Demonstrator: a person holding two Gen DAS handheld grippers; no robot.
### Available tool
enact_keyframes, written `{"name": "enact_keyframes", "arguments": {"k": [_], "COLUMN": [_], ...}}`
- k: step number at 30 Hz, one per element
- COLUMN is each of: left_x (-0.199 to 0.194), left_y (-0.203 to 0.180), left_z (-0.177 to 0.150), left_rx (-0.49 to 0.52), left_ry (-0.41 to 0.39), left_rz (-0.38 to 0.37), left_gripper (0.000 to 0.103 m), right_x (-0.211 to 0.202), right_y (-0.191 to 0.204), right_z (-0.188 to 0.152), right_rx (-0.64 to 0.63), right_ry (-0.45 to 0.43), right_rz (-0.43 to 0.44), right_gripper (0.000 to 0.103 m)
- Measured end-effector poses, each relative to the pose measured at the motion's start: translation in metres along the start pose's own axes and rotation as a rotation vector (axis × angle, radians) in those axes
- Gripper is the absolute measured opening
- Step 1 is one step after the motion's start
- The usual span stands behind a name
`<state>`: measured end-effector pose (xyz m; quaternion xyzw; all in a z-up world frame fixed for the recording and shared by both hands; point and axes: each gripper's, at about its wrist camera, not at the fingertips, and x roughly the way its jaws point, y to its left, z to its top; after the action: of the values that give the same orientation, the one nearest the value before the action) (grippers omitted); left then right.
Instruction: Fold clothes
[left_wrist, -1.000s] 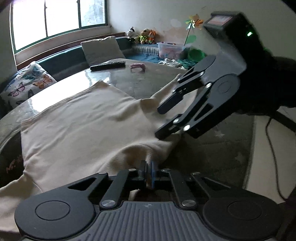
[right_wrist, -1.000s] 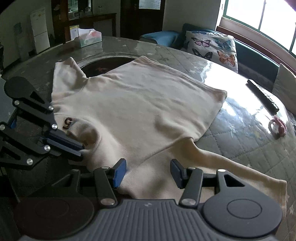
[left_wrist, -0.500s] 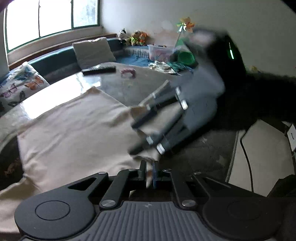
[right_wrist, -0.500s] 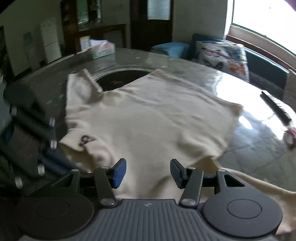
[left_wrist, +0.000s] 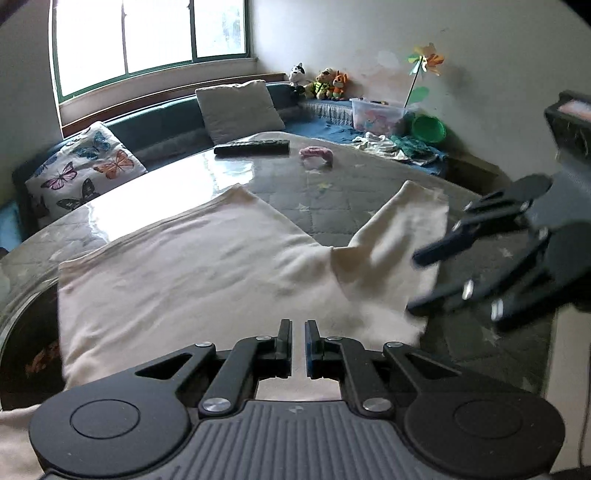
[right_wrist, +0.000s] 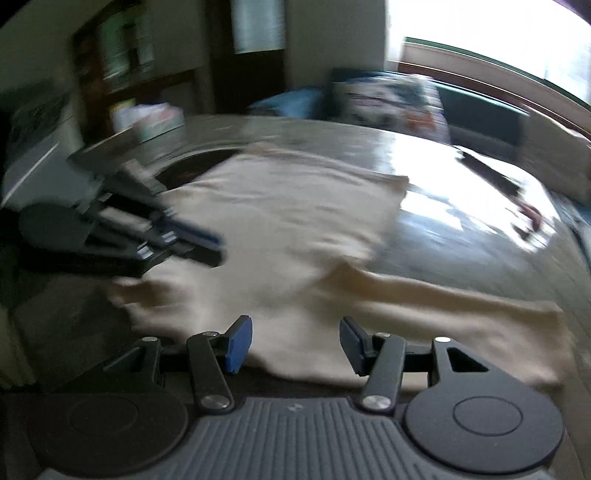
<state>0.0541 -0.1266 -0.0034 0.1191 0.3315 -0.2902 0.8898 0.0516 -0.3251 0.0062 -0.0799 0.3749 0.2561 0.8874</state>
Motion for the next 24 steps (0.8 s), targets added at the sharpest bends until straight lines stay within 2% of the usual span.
{"name": "enact_keyframes", "arguments": {"k": [5, 10, 16, 19, 22, 23, 24], "left_x": [0.012, 0.014, 0.012, 0.011, 0.011, 0.012, 0.014], "left_y": [-0.016, -0.022, -0.022, -0.02, -0.018, -0.017, -0.015], "left_z": [-0.004, -0.006, -0.002, 0.003, 0.01, 0.012, 0.015], "left_rx": [0.024, 0.039, 0.025, 0.014, -0.003, -0.008, -0.014], "left_ry": [0.026, 0.028, 0.023, 0.013, 0.008, 0.007, 0.007], "left_rz": [-0.039, -0.048, -0.041, -0.03, -0.011, -0.005, 0.002], "left_gripper": [0.008, 0.008, 0.008, 0.008, 0.008, 0.008, 0.008], "right_x": [0.0, 0.005, -0.004, -0.005, -0.002, -0.002, -0.003], "right_y": [-0.049, -0.09, -0.126, -0.142, -0.146, -0.146, -0.146], "right_z": [-0.01, -0.02, -0.03, -0.035, -0.04, -0.041, -0.042], "right_rx": [0.164, 0.236, 0.356, 0.414, 0.448, 0.448, 0.453], "right_ry": [-0.032, -0.024, -0.066, -0.08, -0.084, -0.09, -0.097], "right_rz": [-0.14, -0.253, -0.426, -0.462, -0.43, -0.428, -0.422], "right_gripper": [0.051, 0.049, 0.05, 0.05, 0.049, 0.042, 0.028]}}
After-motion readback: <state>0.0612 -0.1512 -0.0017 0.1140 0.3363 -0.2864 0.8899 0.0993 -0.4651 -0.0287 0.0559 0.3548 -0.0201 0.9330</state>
